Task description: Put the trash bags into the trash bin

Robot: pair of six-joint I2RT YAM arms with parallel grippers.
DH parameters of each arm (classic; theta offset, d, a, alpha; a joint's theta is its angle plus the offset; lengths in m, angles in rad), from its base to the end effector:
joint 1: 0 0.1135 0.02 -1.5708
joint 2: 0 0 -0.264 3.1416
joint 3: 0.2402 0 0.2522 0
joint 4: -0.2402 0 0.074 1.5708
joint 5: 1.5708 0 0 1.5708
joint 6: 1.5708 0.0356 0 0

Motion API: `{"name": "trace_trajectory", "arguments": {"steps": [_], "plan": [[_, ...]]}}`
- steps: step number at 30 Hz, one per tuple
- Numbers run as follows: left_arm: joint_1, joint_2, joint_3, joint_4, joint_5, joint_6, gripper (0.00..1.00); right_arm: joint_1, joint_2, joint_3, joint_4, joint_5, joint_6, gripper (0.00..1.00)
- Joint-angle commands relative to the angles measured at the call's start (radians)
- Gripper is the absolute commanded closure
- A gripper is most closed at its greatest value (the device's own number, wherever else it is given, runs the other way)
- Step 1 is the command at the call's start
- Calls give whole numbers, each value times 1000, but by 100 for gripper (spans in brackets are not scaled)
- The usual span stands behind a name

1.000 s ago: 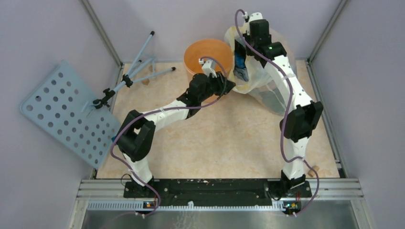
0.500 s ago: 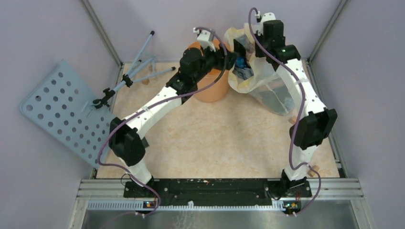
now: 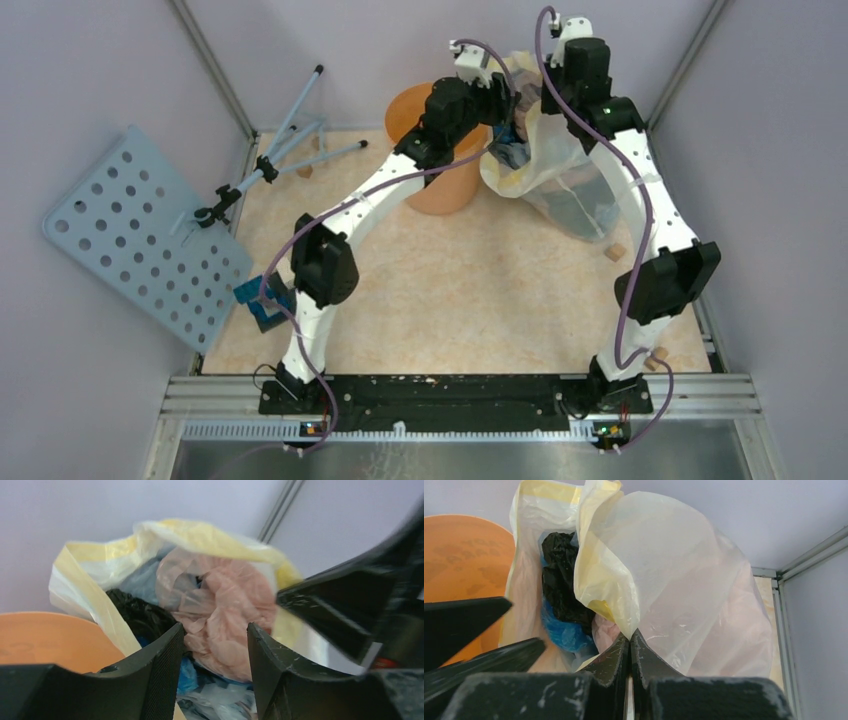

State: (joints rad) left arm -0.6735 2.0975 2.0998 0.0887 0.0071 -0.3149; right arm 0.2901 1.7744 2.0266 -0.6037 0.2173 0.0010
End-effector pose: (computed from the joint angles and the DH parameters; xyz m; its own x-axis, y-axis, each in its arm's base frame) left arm 0.3959 -0.3162 0.4122 -0.1273 -0.2946 -0.9471 0.6203 0.7214 -0.3078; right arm 0.3833 0.1064 0.4538 -0.3300 -0.0975 -0.9389 -0.0850 0.9937 -0.0733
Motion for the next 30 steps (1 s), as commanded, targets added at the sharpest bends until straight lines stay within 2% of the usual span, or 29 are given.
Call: {"name": "trace_trajectory", "arguments": {"steps": [1,5,8,12,15,20,22,26,30], "plan": [[-3,80,113,14,-54,7,44,-17,-57,-30,68,19,32,100],[-2,155,195,6,-119,34,44,-25,-78,-79,102,22,43,100],[-3,165,173,30,-171,47,30,-32,-83,-92,109,12,45,100],[-3,177,166,34,-196,51,23,-40,-84,-104,114,5,45,100],[-4,187,167,30,-178,50,28,-46,-83,-108,112,1,46,100],[-3,194,156,31,-164,42,47,-53,-87,-113,115,-5,48,100],[-3,197,157,38,-149,43,51,-55,-90,-115,114,-7,48,100],[-4,206,162,35,-147,41,42,-63,-92,-121,115,-10,50,100],[-3,225,171,19,-163,42,41,-66,-94,-122,115,-18,53,100]]}}
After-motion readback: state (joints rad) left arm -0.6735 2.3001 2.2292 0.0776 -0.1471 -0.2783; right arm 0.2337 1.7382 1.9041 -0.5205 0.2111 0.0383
